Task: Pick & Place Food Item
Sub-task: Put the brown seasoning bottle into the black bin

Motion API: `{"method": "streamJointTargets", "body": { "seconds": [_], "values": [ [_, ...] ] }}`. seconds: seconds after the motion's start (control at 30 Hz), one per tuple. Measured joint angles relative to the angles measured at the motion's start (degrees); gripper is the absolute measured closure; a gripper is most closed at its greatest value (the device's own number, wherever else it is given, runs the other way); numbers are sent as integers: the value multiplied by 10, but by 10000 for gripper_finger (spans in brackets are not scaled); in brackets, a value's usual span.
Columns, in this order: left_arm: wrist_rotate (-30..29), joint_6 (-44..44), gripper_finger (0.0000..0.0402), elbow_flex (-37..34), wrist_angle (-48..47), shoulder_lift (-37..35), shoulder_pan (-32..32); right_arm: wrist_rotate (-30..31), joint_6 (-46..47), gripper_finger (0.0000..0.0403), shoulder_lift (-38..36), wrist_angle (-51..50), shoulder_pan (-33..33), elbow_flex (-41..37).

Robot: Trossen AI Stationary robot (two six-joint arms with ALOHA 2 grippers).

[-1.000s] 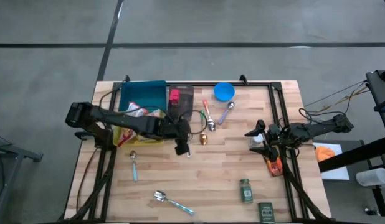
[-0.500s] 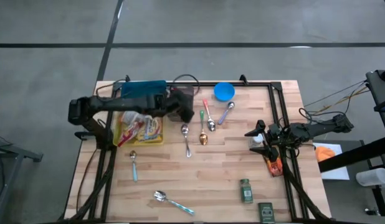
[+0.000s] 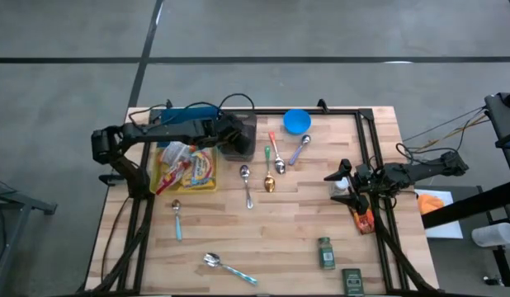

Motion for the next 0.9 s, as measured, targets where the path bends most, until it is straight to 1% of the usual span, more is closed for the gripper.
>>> {"method": "streamJointTargets", "body": {
  "seconds": [0.47,0.9],
  "values": [
    [16,-53,231,-59,21,0,0,0,0,52,0,0,0,0],
    [34,-61,231,-96,44,0,0,0,0,52,0,0,0,0]
  ]
}}
